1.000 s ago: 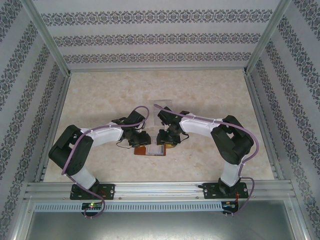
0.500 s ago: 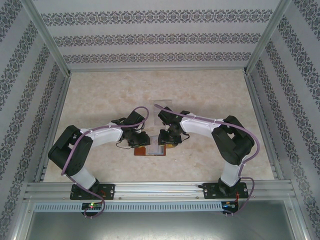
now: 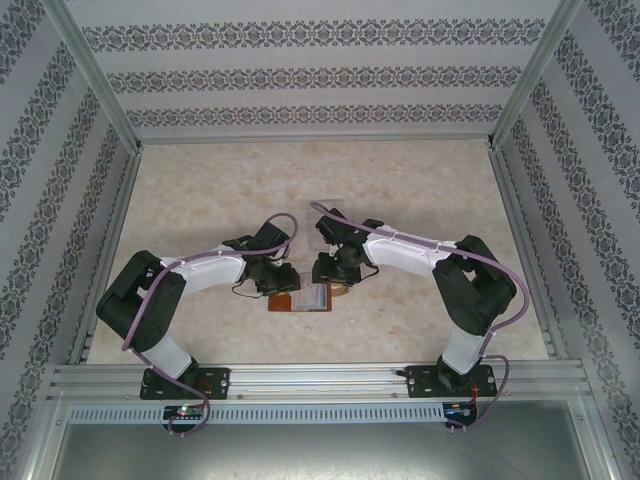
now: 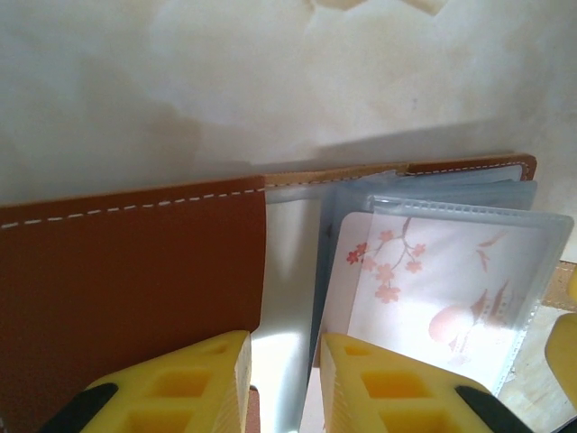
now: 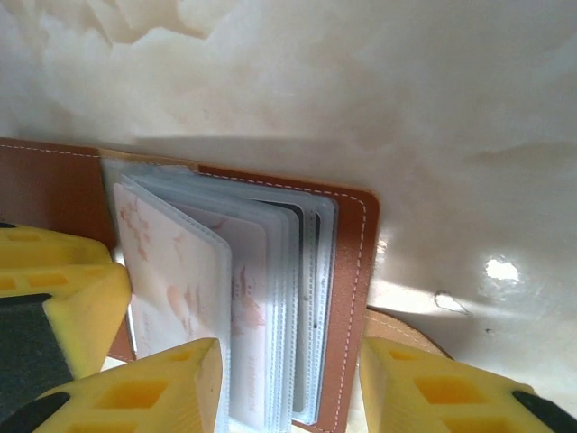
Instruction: Take the credit cards out of the card holder
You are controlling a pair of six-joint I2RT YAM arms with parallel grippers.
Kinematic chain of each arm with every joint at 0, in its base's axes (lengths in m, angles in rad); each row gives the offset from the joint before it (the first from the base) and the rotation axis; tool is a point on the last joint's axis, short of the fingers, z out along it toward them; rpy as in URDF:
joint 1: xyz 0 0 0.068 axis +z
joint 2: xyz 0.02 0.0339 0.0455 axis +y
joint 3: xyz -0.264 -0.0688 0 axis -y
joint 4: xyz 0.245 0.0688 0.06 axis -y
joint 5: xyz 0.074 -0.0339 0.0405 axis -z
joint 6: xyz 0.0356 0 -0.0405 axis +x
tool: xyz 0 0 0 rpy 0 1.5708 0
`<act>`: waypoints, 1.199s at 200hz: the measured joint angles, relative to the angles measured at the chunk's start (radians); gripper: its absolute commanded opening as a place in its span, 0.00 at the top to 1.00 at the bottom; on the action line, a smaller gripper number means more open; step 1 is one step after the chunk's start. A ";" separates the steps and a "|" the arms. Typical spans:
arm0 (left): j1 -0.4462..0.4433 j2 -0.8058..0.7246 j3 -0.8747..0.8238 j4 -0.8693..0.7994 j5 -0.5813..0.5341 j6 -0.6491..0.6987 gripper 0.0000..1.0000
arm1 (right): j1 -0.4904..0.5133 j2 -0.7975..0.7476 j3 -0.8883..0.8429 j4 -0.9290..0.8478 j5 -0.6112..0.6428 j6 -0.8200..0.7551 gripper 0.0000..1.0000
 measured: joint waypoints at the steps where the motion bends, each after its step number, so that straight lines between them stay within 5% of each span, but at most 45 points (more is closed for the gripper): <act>1: 0.000 0.000 0.000 0.000 0.000 0.000 0.72 | 0.000 0.000 0.000 0.000 -0.001 0.000 0.54; 240: 0.000 -0.079 0.001 -0.050 -0.035 -0.009 0.69 | 0.001 0.077 0.013 -0.013 0.018 -0.016 0.60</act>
